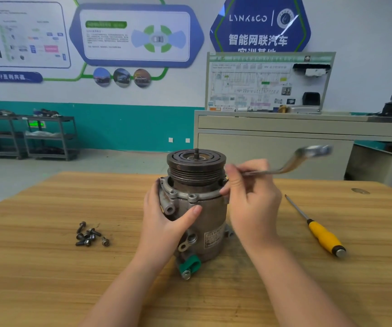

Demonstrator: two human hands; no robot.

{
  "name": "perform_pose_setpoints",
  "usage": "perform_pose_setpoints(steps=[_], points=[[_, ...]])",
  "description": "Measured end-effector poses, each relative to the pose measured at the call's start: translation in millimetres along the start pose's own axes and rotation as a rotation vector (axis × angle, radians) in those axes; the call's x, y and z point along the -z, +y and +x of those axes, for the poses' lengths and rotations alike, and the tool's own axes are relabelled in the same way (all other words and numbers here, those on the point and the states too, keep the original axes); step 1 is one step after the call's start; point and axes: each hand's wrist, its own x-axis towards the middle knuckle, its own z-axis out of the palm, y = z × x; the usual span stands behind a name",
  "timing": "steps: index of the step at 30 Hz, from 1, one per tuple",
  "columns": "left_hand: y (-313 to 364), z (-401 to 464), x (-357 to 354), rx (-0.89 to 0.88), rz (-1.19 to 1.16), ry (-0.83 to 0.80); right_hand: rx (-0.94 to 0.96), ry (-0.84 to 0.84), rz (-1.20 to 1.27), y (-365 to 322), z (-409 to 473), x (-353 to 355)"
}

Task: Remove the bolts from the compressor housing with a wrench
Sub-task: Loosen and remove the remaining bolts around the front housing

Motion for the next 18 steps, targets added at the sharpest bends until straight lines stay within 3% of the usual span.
perform_pose_setpoints(steps=[2, 3, 7, 9, 15, 18], points=[[0, 0, 0, -0.002, 0.011, 0.001, 0.084, -0.032, -0.059, -2, -8, -5], [0, 0, 0, -0.001, 0.013, 0.002, 0.034, 0.000, -0.023, -5, -11, -8], [2, 0, -1, 0.010, -0.004, 0.000, -0.429, 0.303, 0.300, -8, -9, -13], [3, 0, -1, 0.006, -0.026, -0.002, -0.646, 0.345, 0.426, 3, 1, -8], [2, -1, -2, 0.008, -0.030, -0.013, -1.241, 0.029, 0.765, 36, 35, 7], [3, 0, -1, 0.022, -0.031, -0.010, -1.322, 0.029, 0.948, 40, 41, 12]])
